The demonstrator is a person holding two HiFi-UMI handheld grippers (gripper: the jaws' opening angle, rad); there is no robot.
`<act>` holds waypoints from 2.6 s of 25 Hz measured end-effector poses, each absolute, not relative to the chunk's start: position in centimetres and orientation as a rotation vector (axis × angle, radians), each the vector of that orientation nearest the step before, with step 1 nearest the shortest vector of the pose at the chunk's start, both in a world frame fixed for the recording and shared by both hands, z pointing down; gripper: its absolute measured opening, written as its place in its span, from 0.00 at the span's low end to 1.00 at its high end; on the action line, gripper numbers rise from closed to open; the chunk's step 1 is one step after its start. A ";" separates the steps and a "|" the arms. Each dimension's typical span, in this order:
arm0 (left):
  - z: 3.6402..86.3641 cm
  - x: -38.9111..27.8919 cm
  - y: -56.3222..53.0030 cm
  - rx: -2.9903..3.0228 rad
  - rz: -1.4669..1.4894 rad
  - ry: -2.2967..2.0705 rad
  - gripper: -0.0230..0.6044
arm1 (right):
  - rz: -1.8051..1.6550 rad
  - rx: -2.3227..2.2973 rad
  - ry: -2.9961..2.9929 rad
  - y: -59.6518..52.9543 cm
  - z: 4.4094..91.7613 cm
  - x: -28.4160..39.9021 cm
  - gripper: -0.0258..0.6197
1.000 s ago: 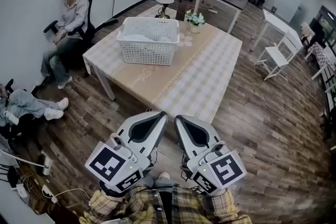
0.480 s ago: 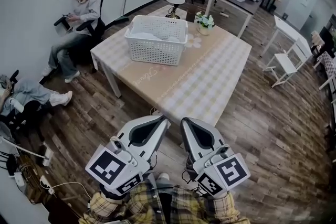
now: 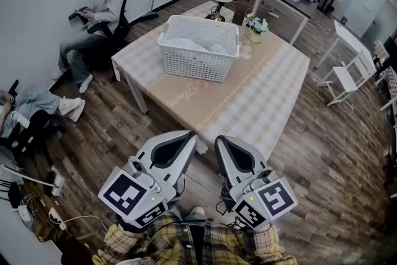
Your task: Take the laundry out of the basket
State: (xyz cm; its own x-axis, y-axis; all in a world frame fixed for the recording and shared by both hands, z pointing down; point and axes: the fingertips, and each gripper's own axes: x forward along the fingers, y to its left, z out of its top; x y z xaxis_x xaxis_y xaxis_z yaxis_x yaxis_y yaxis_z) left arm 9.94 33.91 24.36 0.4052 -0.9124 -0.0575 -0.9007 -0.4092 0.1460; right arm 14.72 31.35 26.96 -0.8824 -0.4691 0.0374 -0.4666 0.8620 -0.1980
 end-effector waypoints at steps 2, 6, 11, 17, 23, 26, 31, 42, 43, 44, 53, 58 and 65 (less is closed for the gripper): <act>24.7 7.5 33.2 2.568 -0.191 -1.642 0.06 | -0.308 -0.767 3.023 30.8 27.4 12.0 0.06; 24.0 3.8 29.1 2.573 -0.180 -1.599 0.06 | -0.324 -0.796 3.024 27.0 26.7 8.0 0.06; 23.3 -1.4 25.1 2.573 -0.181 -1.578 0.06 | -0.318 -0.834 3.028 23.0 25.7 3.1 0.06; 24.2 -6.9 23.2 2.577 -0.179 -1.534 0.06 | -0.326 -0.922 3.016 20.8 26.3 -1.7 0.06; 24.4 -10.3 22.1 2.551 -0.182 -1.491 0.06 | -0.373 -0.998 3.002 19.5 26.1 -4.2 0.06; 24.9 -11.1 21.1 2.543 -0.189 -1.473 0.06 | -0.377 -1.027 3.007 18.5 26.5 -4.7 0.06; 26.0 -12.4 18.1 2.544 -0.209 -1.456 0.06 | -0.372 -1.041 3.027 15.4 28.0 -5.9 0.06; 25.8 -13.9 7.9 2.574 -0.192 -1.432 0.05 | -0.375 -1.054 3.019 5.5 28.4 -7.9 0.06; 25.6 -13.8 6.8 2.579 -0.189 -1.426 0.05 | -0.376 -1.059 3.018 4.5 28.3 -7.8 0.06; 25.3 -13.7 5.9 2.583 -0.187 -1.421 0.06 | -0.374 -1.064 3.017 3.6 28.0 -7.7 0.06; 24.5 -14.4 -3.4 2.578 -0.159 -1.451 0.06 | -0.359 -1.094 3.007 -5.6 27.0 -6.8 0.06; 25.2 -14.3 -6.1 2.561 -0.121 -1.454 0.06 | -0.362 -1.100 3.025 -8.3 27.6 -6.2 0.06; 26.1 -13.8 -9.0 2.569 -0.043 -1.385 0.06 | -0.390 -1.148 3.003 -10.5 27.8 -5.5 0.06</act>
State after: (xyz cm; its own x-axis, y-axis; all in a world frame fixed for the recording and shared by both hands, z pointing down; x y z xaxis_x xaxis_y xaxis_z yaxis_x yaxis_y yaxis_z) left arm -13.78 -8.95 26.11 0.5549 -0.8281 0.0791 -0.8215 -0.5306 0.2087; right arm -5.53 -10.55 27.85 -0.7445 -0.6442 0.1752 -0.6676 0.7204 -0.1881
